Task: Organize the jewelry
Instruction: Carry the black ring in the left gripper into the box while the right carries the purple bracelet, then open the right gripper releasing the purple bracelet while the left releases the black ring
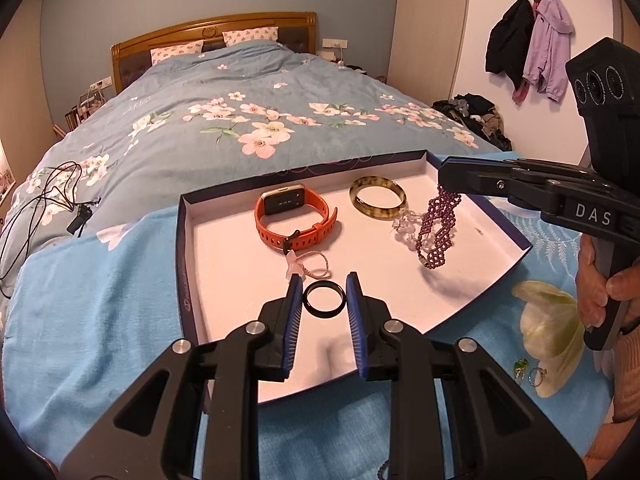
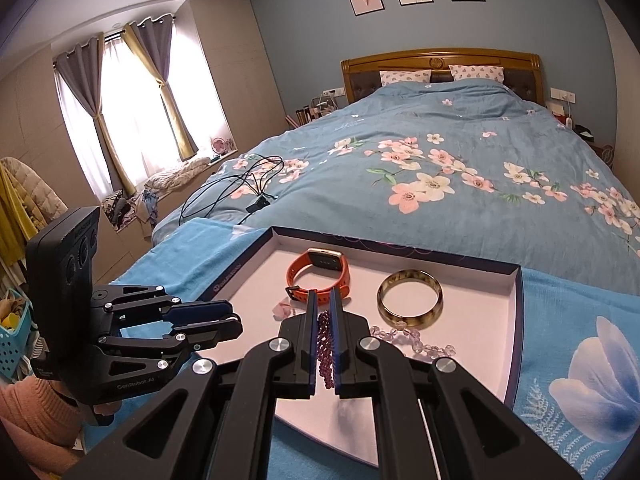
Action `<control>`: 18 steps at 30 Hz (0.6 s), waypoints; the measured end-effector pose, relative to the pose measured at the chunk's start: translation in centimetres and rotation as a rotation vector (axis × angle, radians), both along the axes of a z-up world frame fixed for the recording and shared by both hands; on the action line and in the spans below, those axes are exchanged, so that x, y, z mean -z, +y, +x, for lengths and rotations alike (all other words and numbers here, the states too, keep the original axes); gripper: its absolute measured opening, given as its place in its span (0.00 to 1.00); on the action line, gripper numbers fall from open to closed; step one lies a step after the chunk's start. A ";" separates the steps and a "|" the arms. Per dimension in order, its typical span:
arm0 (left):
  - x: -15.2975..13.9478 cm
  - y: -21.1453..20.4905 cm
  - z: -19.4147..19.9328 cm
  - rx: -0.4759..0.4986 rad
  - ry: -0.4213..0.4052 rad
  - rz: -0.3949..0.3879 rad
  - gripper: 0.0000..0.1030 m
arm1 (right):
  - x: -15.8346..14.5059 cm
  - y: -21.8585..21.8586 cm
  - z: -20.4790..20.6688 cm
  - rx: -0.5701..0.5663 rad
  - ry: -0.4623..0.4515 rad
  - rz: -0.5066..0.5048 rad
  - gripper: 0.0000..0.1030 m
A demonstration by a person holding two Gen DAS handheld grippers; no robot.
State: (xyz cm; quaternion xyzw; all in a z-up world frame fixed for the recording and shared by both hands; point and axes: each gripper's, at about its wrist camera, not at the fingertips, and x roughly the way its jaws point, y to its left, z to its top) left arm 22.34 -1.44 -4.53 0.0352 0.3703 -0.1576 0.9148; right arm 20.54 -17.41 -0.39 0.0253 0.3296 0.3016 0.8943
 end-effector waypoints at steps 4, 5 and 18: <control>0.4 -0.2 0.8 -0.005 0.012 0.003 0.22 | 0.3 -0.2 0.5 0.008 0.009 -0.002 0.04; 0.5 -0.3 1.0 -0.006 0.015 0.005 0.22 | 0.4 -0.2 0.6 0.009 0.012 -0.002 0.04; 2.3 -0.7 3.1 -0.023 0.075 0.014 0.22 | 1.8 -1.5 2.2 0.053 0.038 -0.029 0.04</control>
